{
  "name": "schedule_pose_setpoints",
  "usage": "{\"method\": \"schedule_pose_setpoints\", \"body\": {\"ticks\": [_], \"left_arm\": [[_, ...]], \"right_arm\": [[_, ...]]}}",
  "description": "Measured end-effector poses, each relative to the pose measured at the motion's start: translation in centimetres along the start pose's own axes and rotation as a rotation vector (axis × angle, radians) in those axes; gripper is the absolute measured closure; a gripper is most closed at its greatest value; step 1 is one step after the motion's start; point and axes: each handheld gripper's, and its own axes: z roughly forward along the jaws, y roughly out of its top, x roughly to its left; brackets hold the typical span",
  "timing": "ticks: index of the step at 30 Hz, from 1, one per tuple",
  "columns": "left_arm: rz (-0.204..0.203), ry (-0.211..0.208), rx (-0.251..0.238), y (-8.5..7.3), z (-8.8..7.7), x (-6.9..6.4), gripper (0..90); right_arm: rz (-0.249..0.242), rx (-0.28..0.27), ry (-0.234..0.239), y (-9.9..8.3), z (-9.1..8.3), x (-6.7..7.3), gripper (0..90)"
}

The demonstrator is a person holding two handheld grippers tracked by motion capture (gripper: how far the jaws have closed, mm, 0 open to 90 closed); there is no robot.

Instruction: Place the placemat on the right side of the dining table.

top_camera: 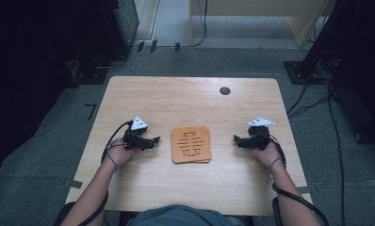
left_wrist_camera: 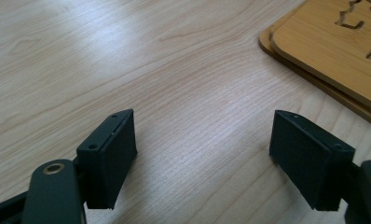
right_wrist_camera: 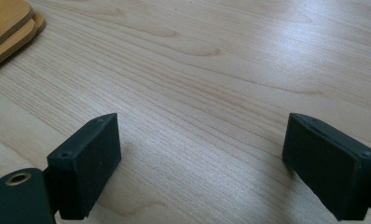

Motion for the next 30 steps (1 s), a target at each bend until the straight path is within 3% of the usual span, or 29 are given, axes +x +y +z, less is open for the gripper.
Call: {"method": "schedule_pose_setpoints", "body": {"ticks": [13,22,30], "left_arm": [[-0.002,0.006,0.006,-0.05,-0.02,-0.01,18.2],[-0.041,0.050,0.018,0.01,0.12,-0.30,13.0],[-0.054,0.065,0.019,0.06,0.17,-0.13,11.0]], "right_arm": [[0.006,0.000,-0.003,0.07,0.10,0.13,11.2],[0.009,-0.004,-0.005,0.12,0.13,0.15,13.3],[0.008,-0.004,-0.011,0.19,0.19,0.19,13.3]]}}
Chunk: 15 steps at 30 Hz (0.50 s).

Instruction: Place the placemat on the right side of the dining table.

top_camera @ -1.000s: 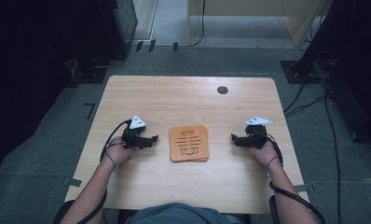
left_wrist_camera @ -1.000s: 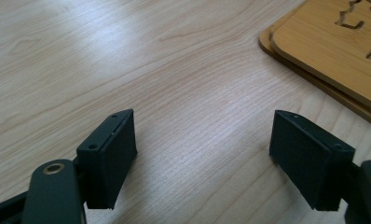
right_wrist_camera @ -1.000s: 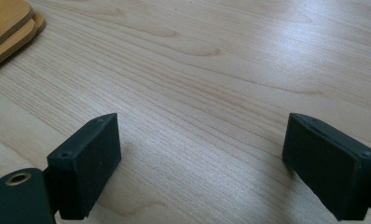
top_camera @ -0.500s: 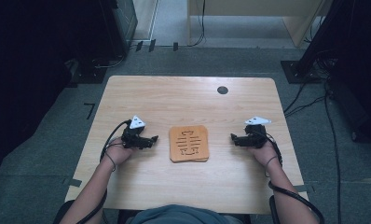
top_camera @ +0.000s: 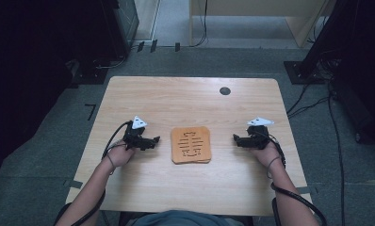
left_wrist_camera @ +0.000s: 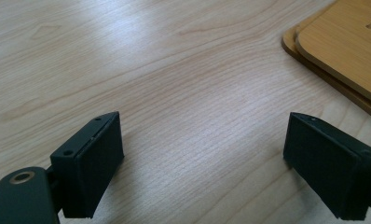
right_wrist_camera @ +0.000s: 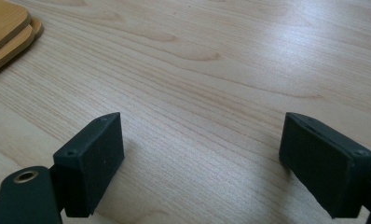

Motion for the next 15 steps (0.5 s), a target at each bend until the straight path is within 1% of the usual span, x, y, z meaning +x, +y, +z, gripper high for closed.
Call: {"method": "schedule_pose_setpoints", "body": {"ticks": [2,4,8,10,12,15], "left_arm": [[-0.001,0.003,0.001,0.04,0.04,-0.01,10.9],[0.002,-0.001,-0.002,0.09,0.12,0.02,10.9],[0.005,-0.005,-0.001,0.13,0.17,0.07,10.7],[0.006,-0.008,-0.001,0.16,0.20,0.09,10.5],[0.008,-0.012,-0.001,0.21,0.23,0.13,10.6],[0.015,-0.024,-0.003,0.36,0.38,-0.06,10.8]], "right_arm": [[0.002,0.007,-0.001,0.07,0.00,0.02,13.3],[0.004,0.025,-0.003,0.32,0.04,0.05,13.4],[0.007,0.039,-0.005,0.50,0.06,0.09,13.4],[0.001,0.046,-0.004,0.61,0.06,0.04,13.6],[0.005,0.062,-0.003,0.81,0.08,0.07,13.9],[-0.001,0.067,0.001,0.87,0.06,-0.01,14.4]]}}
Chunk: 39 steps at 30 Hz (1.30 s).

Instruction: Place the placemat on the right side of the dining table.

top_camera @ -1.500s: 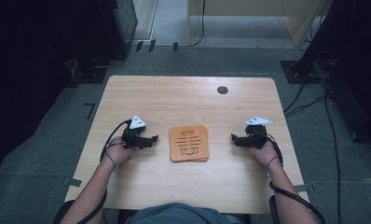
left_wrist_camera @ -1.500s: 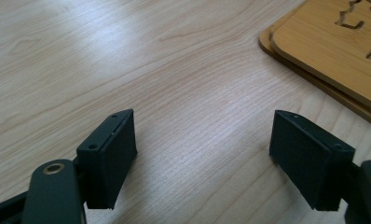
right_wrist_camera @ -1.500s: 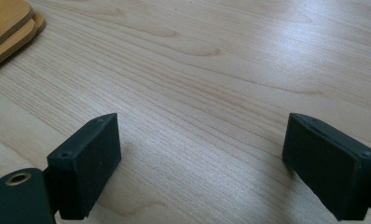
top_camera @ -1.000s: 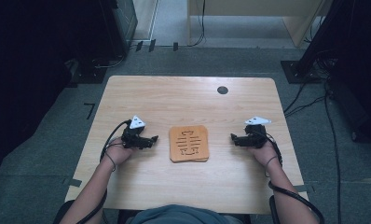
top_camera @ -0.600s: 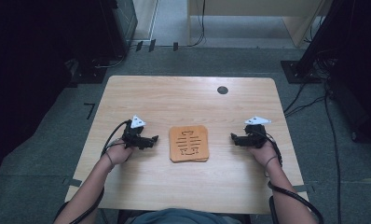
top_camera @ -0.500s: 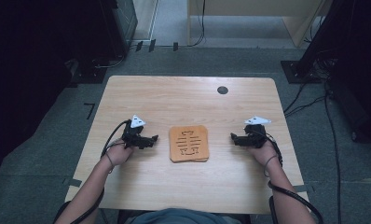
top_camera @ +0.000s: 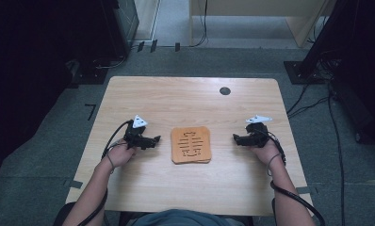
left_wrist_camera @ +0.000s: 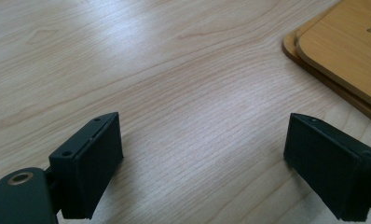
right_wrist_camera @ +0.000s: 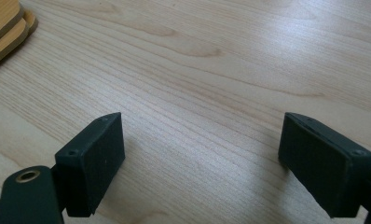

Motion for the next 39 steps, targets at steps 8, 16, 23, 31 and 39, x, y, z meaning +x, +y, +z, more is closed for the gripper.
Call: {"method": "schedule_pose_setpoints", "body": {"ticks": [8,16,23,31,39], "left_arm": [[-0.016,-0.028,0.046,1.1,0.3,-0.6,12.5],[-0.034,-0.088,0.149,2.7,-0.3,-0.2,12.4],[-0.018,-0.125,0.067,2.9,-0.9,-0.5,12.2],[0.007,-0.102,-0.002,2.6,-1.0,-0.8,13.8],[-0.014,-0.126,0.050,2.2,-1.1,-0.9,26.6]], "right_arm": [[-0.002,0.042,-0.006,0.4,-0.1,0.0,17.0],[-0.010,0.005,-0.022,1.3,-0.9,0.1,27.6],[-0.002,0.001,0.038,1.9,-0.8,1.1,28.7],[-0.027,0.027,0.087,2.7,-0.4,3.0,35.1],[-0.051,0.033,0.129,3.4,0.5,4.8,30.9]]}}
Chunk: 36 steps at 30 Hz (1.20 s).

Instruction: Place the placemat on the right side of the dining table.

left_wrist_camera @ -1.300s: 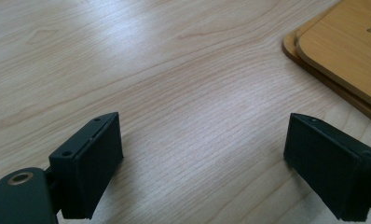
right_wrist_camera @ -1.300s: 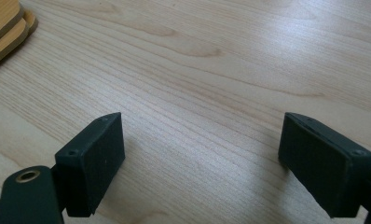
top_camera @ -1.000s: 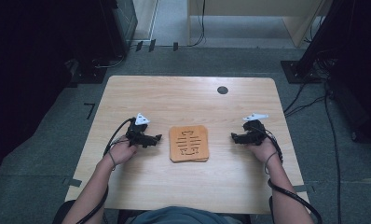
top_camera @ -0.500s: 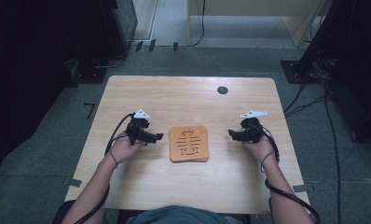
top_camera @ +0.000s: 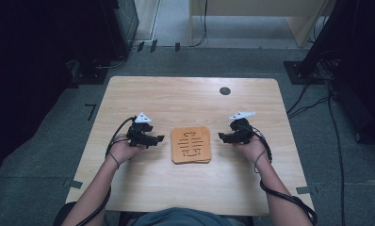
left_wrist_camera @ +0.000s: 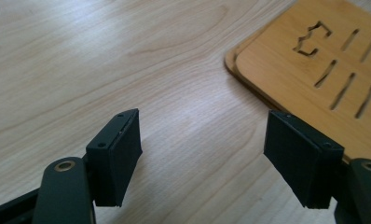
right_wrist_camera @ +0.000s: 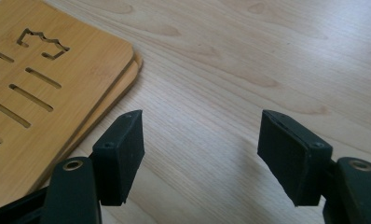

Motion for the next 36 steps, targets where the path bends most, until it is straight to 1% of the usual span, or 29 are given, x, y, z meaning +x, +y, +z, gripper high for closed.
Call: {"method": "schedule_pose_setpoints", "body": {"ticks": [1,2,4,5,6,7,9,10,11,12,14,15,16,18,20,21,24,28,32,34,35,36], "left_arm": [[0.006,0.002,-0.009,0.1,-0.1,-0.1,26.6],[0.007,0.003,-0.018,0.2,-0.2,-0.1,26.6],[-0.002,0.013,-0.029,0.4,-0.3,-0.1,26.5],[-0.011,0.017,-0.037,0.4,-0.3,-0.1,26.5],[-0.010,0.022,-0.042,0.4,-0.4,-0.1,26.6],[-0.005,0.023,-0.044,0.4,-0.4,-0.1,26.8],[0.004,0.025,-0.037,0.4,-0.4,-0.1,27.4],[0.003,0.023,-0.035,0.4,-0.3,-0.1,30.0],[0.001,0.018,-0.032,0.4,-0.3,-0.1,30.0],[-0.004,0.015,-0.031,0.4,-0.3,0.0,29.9],[-0.022,0.001,-0.029,0.4,-0.3,0.0,29.9],[-0.025,-0.004,-0.030,0.4,-0.2,0.0,29.8],[-0.022,-0.007,-0.029,0.4,-0.3,0.0,28.8],[-0.017,-0.006,-0.030,0.4,-0.3,-0.1,28.6],[-0.021,-0.022,-0.034,0.4,-0.3,-0.1,27.7],[-0.020,-0.024,-0.032,0.4,-0.3,-0.1,27.3],[-0.021,-0.013,-0.024,0.4,-0.1,-0.1,26.4],[-0.027,-0.027,-0.021,0.4,-0.2,-0.3,25.8],[-0.022,-0.035,-0.022,0.5,-0.1,-0.6,25.3],[-0.018,-0.035,-0.017,0.5,0.1,-0.6,25.1],[-0.015,-0.035,-0.010,0.4,0.1,-0.7,25.0],[-0.015,-0.035,-0.011,0.4,0.2,-0.7,25.0]], "right_arm": [[0.002,0.004,0.002,0.0,0.1,0.2,31.5],[-0.010,0.006,0.005,0.1,0.2,0.2,31.9],[-0.025,0.022,0.006,0.3,0.5,0.4,32.4],[-0.025,0.022,0.006,0.3,0.5,0.4,32.4],[-0.025,0.025,0.010,0.3,0.5,0.4,32.6],[-0.024,0.024,0.014,0.4,0.6,0.3,32.6],[-0.007,0.023,0.017,0.5,0.8,0.4,32.9],[-0.025,0.026,0.013,0.6,1.0,0.6,32.9],[-0.025,0.026,0.013,0.6,1.0,0.6,32.9],[-0.037,0.030,0.009,0.7,1.0,0.8,32.5],[-0.067,0.027,0.000,0.7,1.2,1.0,30.4],[-0.089,0.025,-0.007,0.7,1.2,1.1,30.3],[-0.106,0.013,-0.005,0.6,1.1,1.2,31.8],[-0.104,0.007,-0.002,0.6,1.1,1.3,32.7],[-0.092,0.007,0.008,0.7,1.1,1.4,34.7],[-0.094,0.009,0.013,0.7,1.2,1.4,34.4],[-0.084,0.033,0.034,0.7,1.4,1.5,30.9],[-0.103,0.031,0.025,0.8,1.5,1.8,28.6],[-0.094,0.024,0.036,0.9,1.5,1.8,27.1],[-0.111,0.030,0.036,0.8,1.7,1.9,27.0],[-0.111,0.033,0.034,0.8,1.8,2.0,27.0],[-0.119,0.041,0.041,0.8,1.9,2.2,27.0]]}}
